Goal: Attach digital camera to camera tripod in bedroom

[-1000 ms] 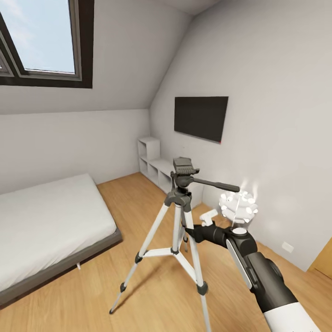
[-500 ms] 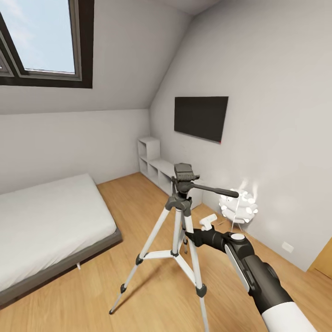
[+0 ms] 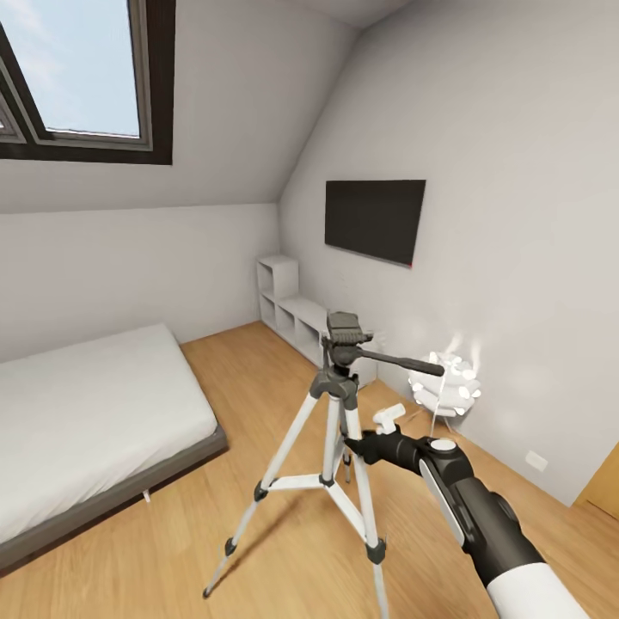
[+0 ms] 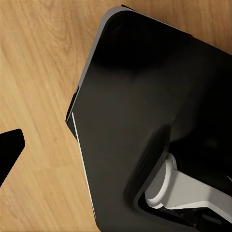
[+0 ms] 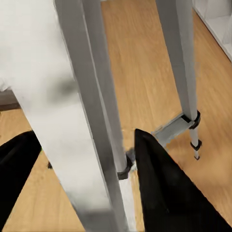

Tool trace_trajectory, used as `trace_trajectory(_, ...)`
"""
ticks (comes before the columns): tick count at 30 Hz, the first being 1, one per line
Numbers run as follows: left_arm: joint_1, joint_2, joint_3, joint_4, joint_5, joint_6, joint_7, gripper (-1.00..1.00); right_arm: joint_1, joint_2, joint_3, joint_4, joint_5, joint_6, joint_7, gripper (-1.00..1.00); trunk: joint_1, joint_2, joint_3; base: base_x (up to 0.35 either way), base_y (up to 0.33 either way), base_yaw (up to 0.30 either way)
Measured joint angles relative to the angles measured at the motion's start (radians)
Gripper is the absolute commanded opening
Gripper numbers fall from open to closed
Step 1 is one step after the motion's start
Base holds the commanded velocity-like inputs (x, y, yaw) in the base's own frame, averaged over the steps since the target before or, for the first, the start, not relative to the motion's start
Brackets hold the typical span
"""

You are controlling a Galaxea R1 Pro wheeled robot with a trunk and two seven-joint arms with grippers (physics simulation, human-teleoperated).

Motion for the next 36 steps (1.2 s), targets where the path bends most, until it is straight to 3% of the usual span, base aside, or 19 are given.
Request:
trace_trajectory(8, 0.0, 0.0, 0.0, 0.0, 0.0, 0.0, 0.0, 1.0, 0.0, -0.001, -0.001, 0.047, 0.0, -0.032, 0.001, 1.0, 0.0, 0.0, 0.0, 0.0, 0.0, 0.0)
trace_trajectory(36, 0.0, -0.002, -0.001, 0.0, 0.0, -0.004, 0.0, 1.0, 0.0, -0.012, 0.004, 0.053, 0.007, -0.036, 0.007, 1.0, 0.0, 0.0, 0.0, -0.015, 0.0, 0.0)
